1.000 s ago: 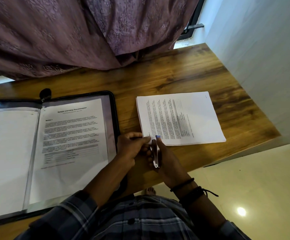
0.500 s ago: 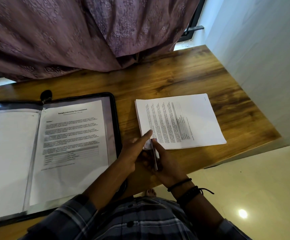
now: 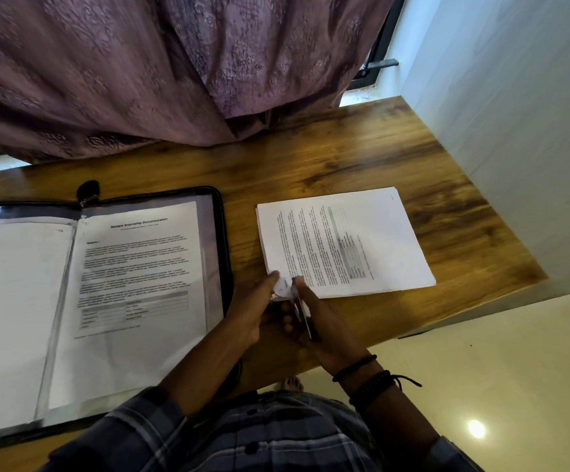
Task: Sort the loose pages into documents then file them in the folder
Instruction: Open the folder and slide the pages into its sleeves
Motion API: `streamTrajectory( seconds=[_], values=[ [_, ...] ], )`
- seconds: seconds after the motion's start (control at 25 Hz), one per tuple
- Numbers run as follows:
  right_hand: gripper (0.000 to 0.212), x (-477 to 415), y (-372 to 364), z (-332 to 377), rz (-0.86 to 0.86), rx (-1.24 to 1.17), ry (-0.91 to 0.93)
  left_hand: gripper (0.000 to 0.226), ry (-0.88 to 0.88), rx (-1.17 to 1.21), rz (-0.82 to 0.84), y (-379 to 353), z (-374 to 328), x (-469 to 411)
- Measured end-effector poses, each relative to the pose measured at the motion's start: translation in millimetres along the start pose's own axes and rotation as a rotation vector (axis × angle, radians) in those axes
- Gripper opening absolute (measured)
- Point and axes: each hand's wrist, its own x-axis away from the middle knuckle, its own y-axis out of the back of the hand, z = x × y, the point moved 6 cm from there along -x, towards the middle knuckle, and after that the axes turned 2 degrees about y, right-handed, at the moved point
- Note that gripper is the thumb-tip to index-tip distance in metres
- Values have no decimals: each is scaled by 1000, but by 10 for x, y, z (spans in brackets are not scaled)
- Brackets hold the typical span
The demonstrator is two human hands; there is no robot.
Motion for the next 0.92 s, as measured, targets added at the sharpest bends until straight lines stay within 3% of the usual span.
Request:
streamTrajectory(
  seconds=[0.08,0.2,0.32,0.4,0.52,0.6,0.68,0.76,0.92],
  values=[
    [36,42,140,57,-58,309,83,11,-52,-14,-52,52,-95,-42],
    [22,74,396,200,-274,813,431,6,-180,-47,-57,90,-342,-36],
    [26,70,526,279,-383,1036,669,16,-278,-145,-44,88,-547,24],
    [31,42,534,323,-413,1122,787,25,-427,-216,-130,114,-751,116],
    [48,-25,517,336,-346,1270,825,17,-681,-153,-217,181,-1198,360],
    [68,-116,570,407,-300,1396,768,11,-729,7,-158,233,-1478,501],
    [79,-152,666,637,-337,1346,664,11,-718,220,-40,303,-1717,640],
    [86,-229,704,956,-307,1106,593,9,-722,359,76,371,-1951,788],
    [64,-326,-20,1371,-9,861,573,9,-791,306,135,598,-2278,1057]
  ],
)
